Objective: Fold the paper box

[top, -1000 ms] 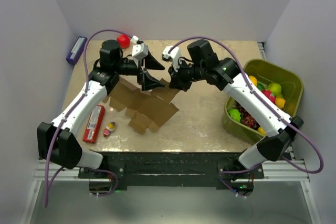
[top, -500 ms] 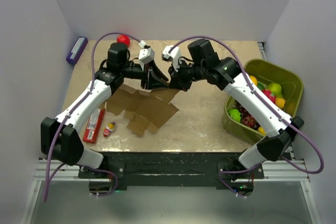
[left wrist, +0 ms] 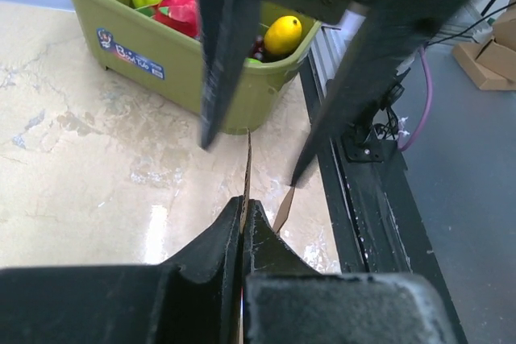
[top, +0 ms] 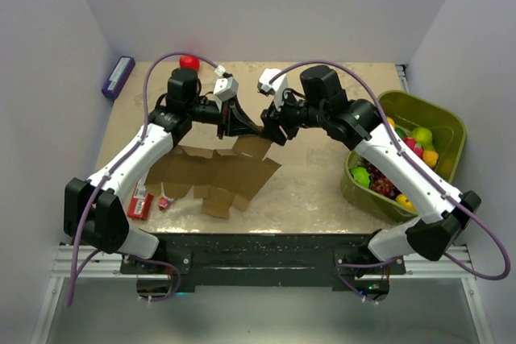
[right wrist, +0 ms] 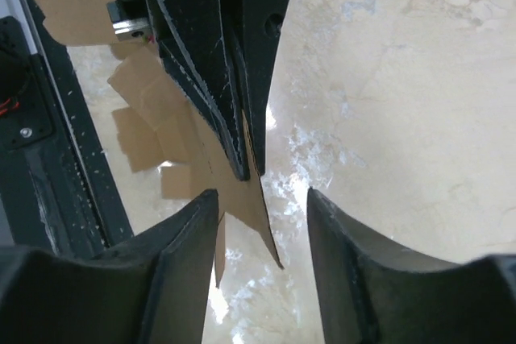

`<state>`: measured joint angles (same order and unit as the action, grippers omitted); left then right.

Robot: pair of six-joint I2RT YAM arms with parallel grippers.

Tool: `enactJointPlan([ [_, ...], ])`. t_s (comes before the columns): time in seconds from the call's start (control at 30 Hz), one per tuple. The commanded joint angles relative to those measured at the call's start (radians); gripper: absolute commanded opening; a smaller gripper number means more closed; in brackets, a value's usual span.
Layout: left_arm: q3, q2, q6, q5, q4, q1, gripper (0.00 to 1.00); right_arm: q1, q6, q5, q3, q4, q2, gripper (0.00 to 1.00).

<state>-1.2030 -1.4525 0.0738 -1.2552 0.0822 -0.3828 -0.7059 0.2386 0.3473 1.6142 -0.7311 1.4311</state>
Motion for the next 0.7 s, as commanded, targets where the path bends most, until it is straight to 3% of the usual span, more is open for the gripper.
enactJointPlan([
  [0.0,0.029,0.021,-0.106,0.003,-0.168,0.021,0.0,0.038,-0.028,-0.03,-0.043,0.131,-0.084,0.75],
  [0.03,0.04,0.033,-0.193,0.007,-0.212,0.034,0.0,0.087,-0.038,-0.006,-0.078,0.172,-0.096,0.8],
  [0.1,0.101,0.049,-0.334,-0.009,-0.448,0.096,0.0,0.156,-0.084,0.095,-0.124,0.226,-0.142,0.88],
  [0.13,0.133,0.064,-0.521,-0.021,-0.564,0.12,0.0,0.214,-0.099,0.122,-0.185,0.296,-0.161,0.89],
  [0.17,0.199,0.069,-0.623,-0.02,-0.831,0.163,0.0,0.233,-0.129,0.137,-0.221,0.339,-0.184,0.92],
  [0.2,0.226,0.07,-0.796,-0.019,-0.948,0.183,0.0,0.249,-0.143,0.157,-0.299,0.382,-0.202,0.93],
  [0.23,0.241,0.057,-0.865,-0.016,-1.119,0.22,0.0,0.265,-0.153,0.168,-0.333,0.457,-0.237,0.93],
  [0.3,0.263,0.038,-1.007,-0.01,-1.225,0.246,0.0,0.275,-0.186,0.185,-0.434,0.528,-0.265,0.93],
  [0.43,0.284,-0.029,-1.259,0.005,-1.589,0.303,0.0,0.276,-0.231,0.214,-0.557,0.694,-0.281,0.93],
  [0.53,0.289,-0.057,-1.376,0.023,-1.709,0.335,0.0,0.276,-0.289,0.252,-0.608,0.761,-0.249,0.93],
  [0.67,0.292,-0.065,-1.384,0.033,-1.701,0.357,0.0,0.269,-0.331,0.276,-0.657,0.858,-0.192,0.89],
])
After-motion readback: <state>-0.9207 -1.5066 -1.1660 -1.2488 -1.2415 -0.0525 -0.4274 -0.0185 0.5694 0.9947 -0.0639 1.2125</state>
